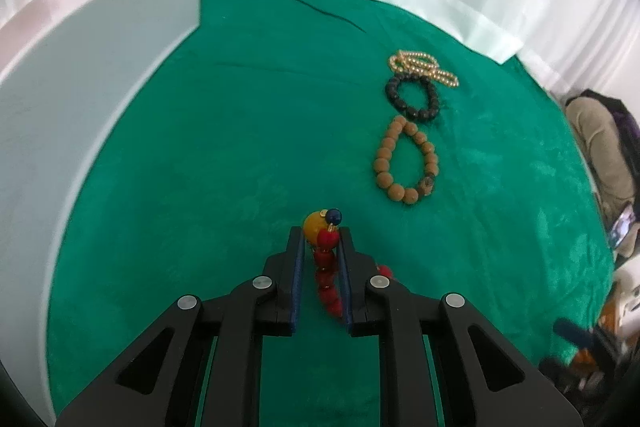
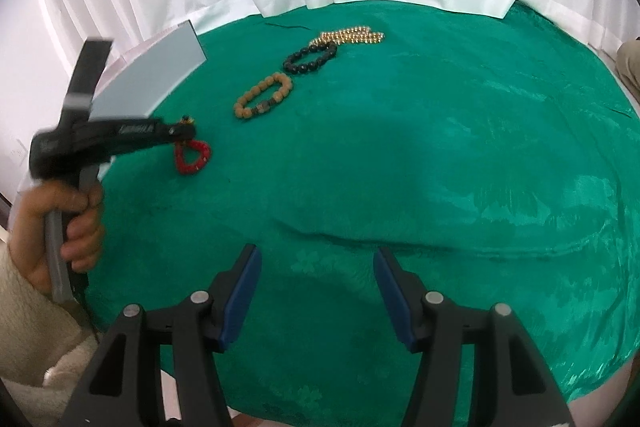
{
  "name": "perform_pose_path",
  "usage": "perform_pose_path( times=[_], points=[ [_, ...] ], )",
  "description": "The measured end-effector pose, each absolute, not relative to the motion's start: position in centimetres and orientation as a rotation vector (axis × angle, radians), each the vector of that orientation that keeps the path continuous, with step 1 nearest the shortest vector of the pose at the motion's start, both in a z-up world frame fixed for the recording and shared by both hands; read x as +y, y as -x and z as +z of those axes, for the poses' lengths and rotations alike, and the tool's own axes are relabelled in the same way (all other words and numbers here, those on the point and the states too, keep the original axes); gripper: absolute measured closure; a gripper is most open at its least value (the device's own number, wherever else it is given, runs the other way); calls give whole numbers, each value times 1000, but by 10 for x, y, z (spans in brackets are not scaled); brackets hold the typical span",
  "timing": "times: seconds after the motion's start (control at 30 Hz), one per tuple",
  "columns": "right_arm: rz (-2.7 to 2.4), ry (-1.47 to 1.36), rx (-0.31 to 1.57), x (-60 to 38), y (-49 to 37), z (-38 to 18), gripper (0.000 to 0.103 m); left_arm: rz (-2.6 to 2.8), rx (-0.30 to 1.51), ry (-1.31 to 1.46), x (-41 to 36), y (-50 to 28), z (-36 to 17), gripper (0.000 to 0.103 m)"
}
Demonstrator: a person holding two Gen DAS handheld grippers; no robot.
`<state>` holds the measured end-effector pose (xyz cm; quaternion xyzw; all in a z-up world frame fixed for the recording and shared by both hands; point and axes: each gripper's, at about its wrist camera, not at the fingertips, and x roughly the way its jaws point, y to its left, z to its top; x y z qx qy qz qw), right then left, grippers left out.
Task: Organize jewelry
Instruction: 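Grasp the red bead bracelet with the left tool while the right tool grasps the gold bead necklace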
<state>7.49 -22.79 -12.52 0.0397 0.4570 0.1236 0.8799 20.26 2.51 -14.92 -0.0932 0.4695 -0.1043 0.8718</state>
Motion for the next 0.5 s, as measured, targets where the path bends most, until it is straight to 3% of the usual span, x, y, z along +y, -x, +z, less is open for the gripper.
perform_pose_path(
  times=[0.2,0.5],
  points=[
    [338,-175,984,-238,-125,-95,43,-199,977,191,37,-188,-150,89],
    [215,-202,1007,-253,-278,-80,45,-192,988,214,45,-182,-159,89]
  ],
)
